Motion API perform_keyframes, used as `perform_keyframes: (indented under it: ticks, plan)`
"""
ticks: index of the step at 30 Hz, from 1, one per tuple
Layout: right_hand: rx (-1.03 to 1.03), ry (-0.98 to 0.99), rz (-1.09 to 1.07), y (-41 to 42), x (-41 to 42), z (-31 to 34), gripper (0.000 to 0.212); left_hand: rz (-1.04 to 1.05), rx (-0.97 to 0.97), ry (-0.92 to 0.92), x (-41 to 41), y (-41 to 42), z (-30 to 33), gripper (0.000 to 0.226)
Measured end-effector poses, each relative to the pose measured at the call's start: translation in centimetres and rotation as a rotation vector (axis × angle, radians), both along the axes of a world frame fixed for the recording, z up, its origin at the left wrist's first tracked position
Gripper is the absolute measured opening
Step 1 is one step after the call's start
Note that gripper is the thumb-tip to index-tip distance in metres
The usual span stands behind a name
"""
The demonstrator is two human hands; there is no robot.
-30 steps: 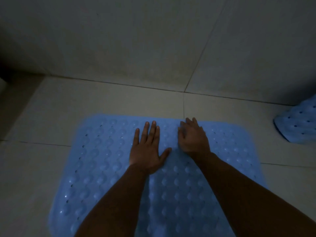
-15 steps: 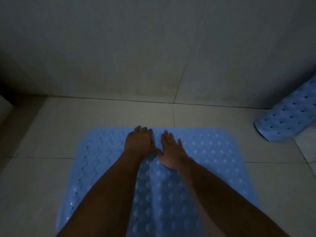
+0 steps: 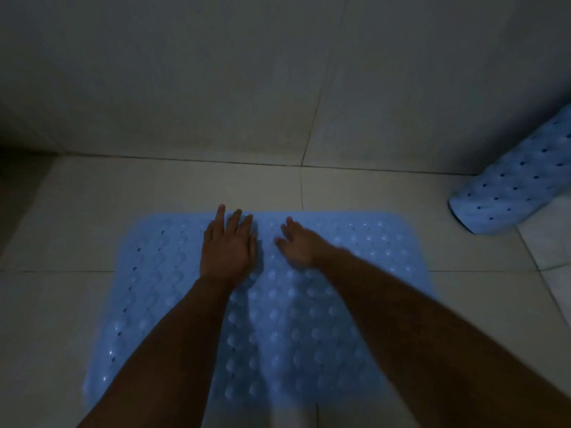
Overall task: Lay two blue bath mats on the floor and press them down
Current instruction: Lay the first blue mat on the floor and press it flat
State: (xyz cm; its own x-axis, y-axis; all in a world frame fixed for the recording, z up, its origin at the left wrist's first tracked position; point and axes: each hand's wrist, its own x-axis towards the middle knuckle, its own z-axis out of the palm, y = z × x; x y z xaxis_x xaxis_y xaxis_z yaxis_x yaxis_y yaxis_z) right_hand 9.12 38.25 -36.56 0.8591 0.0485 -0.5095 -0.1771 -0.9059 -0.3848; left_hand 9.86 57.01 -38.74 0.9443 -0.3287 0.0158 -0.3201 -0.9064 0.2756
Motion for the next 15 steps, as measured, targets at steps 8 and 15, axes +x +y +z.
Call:
perform_keyframes:
  ticks: [8, 15]
  plan:
    - [0.031, -0.31, -0.213, -9.1, -0.5, 3.6, 0.031, -0.253, 0.062, 0.182, -1.4, -12.3, -0.5, 0.065]
    - [-0.076, -0.572, -0.341, -14.2, -4.4, -2.4, 0.05, -0.288, 0.189, 0.047, -3.7, -14.3, -5.1, 0.099]
